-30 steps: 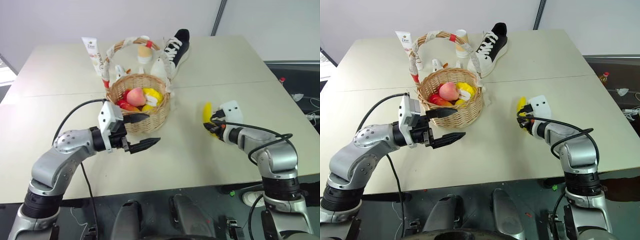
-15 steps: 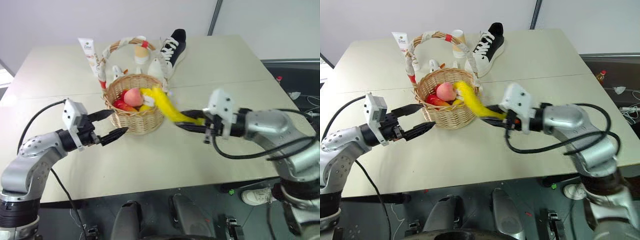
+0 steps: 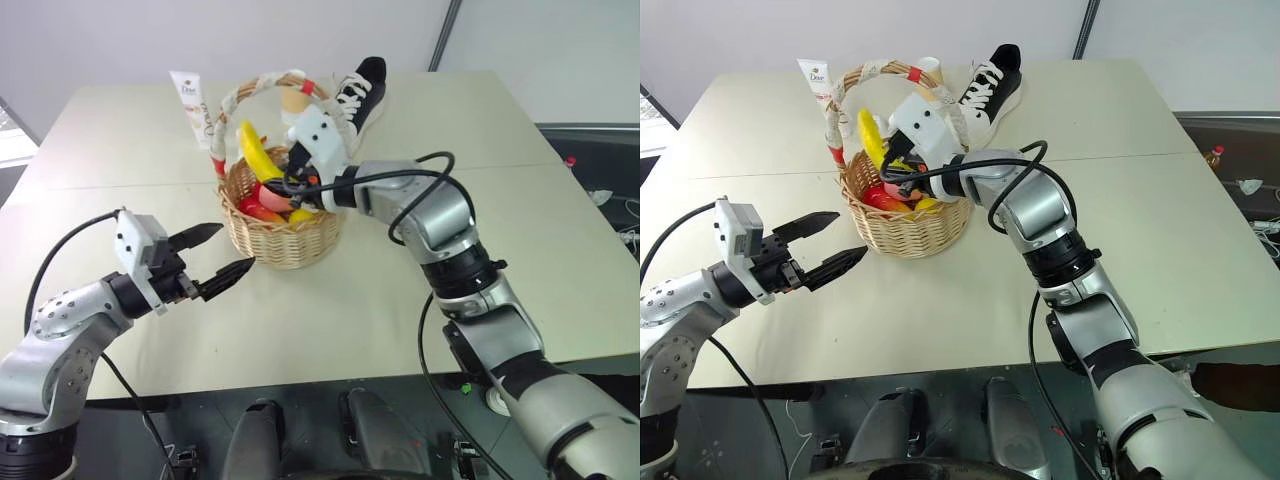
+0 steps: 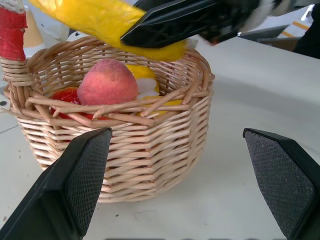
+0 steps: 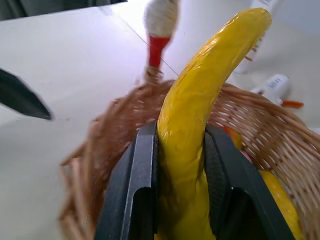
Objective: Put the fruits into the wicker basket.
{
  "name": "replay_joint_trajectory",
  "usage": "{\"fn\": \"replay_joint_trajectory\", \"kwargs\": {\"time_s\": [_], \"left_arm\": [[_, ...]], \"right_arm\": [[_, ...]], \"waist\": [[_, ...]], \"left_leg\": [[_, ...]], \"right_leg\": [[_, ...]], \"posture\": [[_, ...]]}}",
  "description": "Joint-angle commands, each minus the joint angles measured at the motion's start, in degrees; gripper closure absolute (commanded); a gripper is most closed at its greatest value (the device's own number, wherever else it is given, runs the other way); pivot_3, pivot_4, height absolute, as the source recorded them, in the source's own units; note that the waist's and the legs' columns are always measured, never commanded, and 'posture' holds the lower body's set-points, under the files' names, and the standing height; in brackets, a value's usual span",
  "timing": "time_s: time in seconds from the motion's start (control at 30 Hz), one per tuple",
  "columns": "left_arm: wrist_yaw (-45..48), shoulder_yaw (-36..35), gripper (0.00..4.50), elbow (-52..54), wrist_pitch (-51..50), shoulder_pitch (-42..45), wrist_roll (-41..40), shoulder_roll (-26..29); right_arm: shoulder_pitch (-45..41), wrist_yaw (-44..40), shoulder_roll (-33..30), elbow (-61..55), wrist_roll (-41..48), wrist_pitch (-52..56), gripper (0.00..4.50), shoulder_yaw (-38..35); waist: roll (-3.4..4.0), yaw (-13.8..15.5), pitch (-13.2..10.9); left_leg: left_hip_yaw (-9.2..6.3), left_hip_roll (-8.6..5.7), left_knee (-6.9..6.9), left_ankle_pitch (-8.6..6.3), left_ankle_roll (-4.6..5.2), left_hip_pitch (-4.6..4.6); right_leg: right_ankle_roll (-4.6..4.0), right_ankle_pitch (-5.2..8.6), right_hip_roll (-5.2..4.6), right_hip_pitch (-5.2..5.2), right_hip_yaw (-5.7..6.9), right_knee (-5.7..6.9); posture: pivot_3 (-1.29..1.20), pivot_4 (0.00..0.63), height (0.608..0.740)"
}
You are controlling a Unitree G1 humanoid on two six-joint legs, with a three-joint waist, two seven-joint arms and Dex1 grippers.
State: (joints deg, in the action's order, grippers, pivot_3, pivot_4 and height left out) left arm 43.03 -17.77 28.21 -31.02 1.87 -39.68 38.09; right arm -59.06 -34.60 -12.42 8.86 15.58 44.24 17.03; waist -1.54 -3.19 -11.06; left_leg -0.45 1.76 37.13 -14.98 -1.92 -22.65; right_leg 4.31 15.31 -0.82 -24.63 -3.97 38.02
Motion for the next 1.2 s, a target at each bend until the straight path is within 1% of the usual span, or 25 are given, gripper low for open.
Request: {"fn": "replay_joint_trajectory", "kwargs": {"time_s": [0.03, 0.1, 0.17, 0.3, 0.37, 0.4, 0.5, 0.63, 0.7, 0.77, 0.93, 0.97, 1.0, 1.07, 1.1, 1.13, 1.17, 1.2], "left_arm": [[-0.98, -0.96, 0.0, 2.31, 0.4, 0.34, -1.22, -0.08], [-1.18, -0.55, 0.0, 1.96, 0.51, 0.92, -1.28, -0.08], [-1.35, -0.07, 0.0, 1.44, 0.59, 1.65, -1.19, -0.13], [-1.86, 0.71, 0.0, 0.42, 0.88, 3.05, -1.23, -0.97], [-1.8, 1.02, 0.0, 0.25, 1.05, 3.28, -1.2, -1.35], [-1.96, 1.16, 0.0, 0.08, 1.12, 3.51, -1.28, -1.77], [-2.07, 1.54, 0.0, -0.48, 1.12, 4.24, -1.25, -2.54], [-1.96, 2.54, 0.0, -1.3, 1.38, 5.2, -0.69, -3.35], [-1.98, 2.83, 0.0, -1.4, 1.47, 5.47, -0.57, -3.55], [-2.28, 3.11, 0.0, -1.26, 1.47, 5.84, -0.7, -3.88], [-3.05, 3.36, 0.0, 0.1, 1.3, 5.24, -0.84, -4.59], [-3.29, 3.2, 0.0, 0.41, 1.25, 5.04, -0.99, -4.7], [-3.45, 3.09, 0.0, 0.62, 1.21, 4.9, -1.1, -4.74], [-3.7, 3.0, 0.0, 1.06, 1.17, 4.49, -1.23, -4.72], [-3.81, 3.04, 0.0, 1.26, 1.18, 4.27, -1.23, -4.71], [-3.94, 3.02, 0.0, 1.56, 1.14, 3.99, -1.28, -4.7], [-4.03, 3.01, 0.0, 1.72, 1.12, 3.85, -1.34, -4.73], [-4.16, 3.07, 0.0, 1.83, 1.07, 3.83, -1.44, -4.81]], "right_arm": [[-1.57, 0.02, 0.78, -1.91, -0.65, -2.47, 2.07, -2.05], [0.4, -0.93, -0.07, -7.1, 0.39, -2.58, 1.1, -2.68], [3.41, -3.08, -2.12, -12.99, 0.95, -4.52, 1.1, -2.94], [15.37, -7.95, -8.93, -28.51, 4.77, -7.94, 1.1, -7.31], [21.03, -9.02, -11.22, -33.52, 7.12, -8.57, 1.1, -10.01], [23.81, -7.26, -11.77, -34.51, 7.08, -7.59, 1.1, -11.58], [27.71, -1.26, -10.74, -33.92, 6.89, -4.43, 1.1, -14.89], [24.35, 7.77, -5.27, -25.42, 2.48, -5.32, 1.1, -14.96], [22.79, 9.61, -3.9, -22.39, 1.08, -6.21, 1.1, -14.59], [19.78, 11.44, -1.65, -16.16, -0.38, -8.25, 1.1, -14.25], [14.88, 12.84, 2.99, -4.84, -1.0, -14.62, 1.1, -15.55], [14.48, 13.02, 3.39, -3.88, -0.82, -15.41, 1.64, -16.15], [14.31, 12.98, 3.54, -3.38, -0.71, -16.0, 1.97, -16.42], [14.31, 12.87, 3.47, -3.06, -0.74, -16.97, 2.93, -16.51], [14.44, 12.83, 3.44, -3.26, -0.51, -17.14, 3.45, -16.74], [14.79, 12.75, 3.33, -4.0, -0.21, -17.04, 4.07, -16.97], [15.13, 12.62, 3.16, -4.71, 0.0, -16.94, 4.41, -17.13], [15.67, 12.65, 2.79, -5.85, 0.08, -16.8, 4.39, -17.41]], "waist": [[0.01, -0.07, 0.0], [0.01, -0.12, -0.01], [0.01, -0.13, -0.01], [0.0, 0.67, 0.0], [0.0, 0.74, 0.0], [0.0, 0.71, 0.0], [0.0, 0.32, 0.0], [0.0, -0.31, 0.0], [0.0, -0.61, 0.0], [0.0, -0.79, 0.0], [0.0, -0.77, 0.0], [0.0, -0.77, 0.0], [0.0, -0.7, 0.0], [0.0, -0.6, 0.0], [0.0, -0.59, 0.0], [0.0, -0.6, 0.0], [0.0, -0.65, 0.0], [0.0, -0.69, 0.0]], "left_leg": [[0.01, 0.01, 0.0, 0.0, 0.0, 0.0], [0.02, 0.05, -0.01, 0.0, 0.0, 0.01], [0.01, 0.06, -0.03, 0.0, 0.0, 0.0], [-0.02, 0.05, -0.06, 0.0, 0.01, -0.03], [0.01, 0.03, -0.02, 0.0, 0.01, -0.03], [0.01, 0.02, -0.01, 0.0, 0.01, -0.04], [0.11, 0.01, 0.02, 0.0, 0.01, 0.11], [0.08, 0.07, 0.01, 0.01, 0.01, 0.22], [0.04, 0.08, 0.0, 0.01, 0.01, 0.22], [0.03, 0.09, -0.02, 0.01, 0.0, 0.2], [0.07, 0.08, -0.05, 0.01, 0.0, 0.15], [0.08, 0.06, -0.07, 0.01, 0.0, 0.15], [0.08, 0.05, -0.07, 0.01, 0.0, 0.14], [0.07, 0.05, -0.06, 0.01, 0.0, 0.11], [0.08, 0.04, -0.05, 0.01, 0.0, 0.1], [0.09, 0.03, -0.04, 0.01, 0.0, 0.09], [0.1, 0.02, -0.03, 0.01, 0.0, 0.09], [0.1, 0.03, -0.03, 0.01, 0.0, 0.09]], "right_leg": [[0.0, 0.0, 0.02, 0.0, 0.0, 0.01], [0.0, 0.0, 0.1, 0.0, 0.01, 0.01], [-0.01, 0.01, 0.15, -0.01, 0.03, 0.01], [0.0, 0.01, 0.15, 0.02, 0.06, -0.04], [0.01, 0.01, 0.13, 0.05, 0.06, -0.05], [0.02, 0.01, 0.12, 0.06, 0.05, -0.06], [0.02, 0.01, 0.21, 0.1, -0.01, -0.04], [-0.03, 0.02, 0.38, 0.1, -0.03, 0.08], [-0.04, 0.01, 0.56, 0.1, -0.06, 0.09], [-0.05, 0.01, 0.56, 0.1, -0.07, 0.08], [-0.04, 0.01, 0.45, 0.07, -0.09, 0.05], [-0.04, 0.01, 0.35, 0.07, -0.08, 0.05], [-0.04, 0.01, 0.31, 0.07, -0.08, 0.05], [-0.02, 0.0, 0.25, 0.07, -0.06, 0.05], [-0.02, 0.0, 0.21, 0.07, -0.06, 0.05], [-0.01, 0.0, 0.18, 0.07, -0.06, 0.04], [-0.01, 0.0, 0.17, 0.07, -0.06, 0.03], [-0.01, 0.0, 0.17, 0.07, -0.07, 0.02]], "posture": [[0.0, 0.15, 0.74], [0.0, 0.15, 0.74], [0.0, 0.15, 0.74], [0.0, 0.15, 0.74], [0.0, 0.15, 0.74], [0.0, 0.15, 0.74], [0.0, 0.15, 0.74], [0.0, 0.15, 0.74], [0.0, 0.15, 0.74], [0.0, 0.15, 0.74], [0.0, 0.15, 0.74], [0.0, 0.15, 0.74], [0.0, 0.15, 0.74], [0.0, 0.15, 0.74], [0.0, 0.15, 0.74], [0.0, 0.15, 0.74], [0.0, 0.15, 0.74], [0.0, 0.15, 0.74]]}}
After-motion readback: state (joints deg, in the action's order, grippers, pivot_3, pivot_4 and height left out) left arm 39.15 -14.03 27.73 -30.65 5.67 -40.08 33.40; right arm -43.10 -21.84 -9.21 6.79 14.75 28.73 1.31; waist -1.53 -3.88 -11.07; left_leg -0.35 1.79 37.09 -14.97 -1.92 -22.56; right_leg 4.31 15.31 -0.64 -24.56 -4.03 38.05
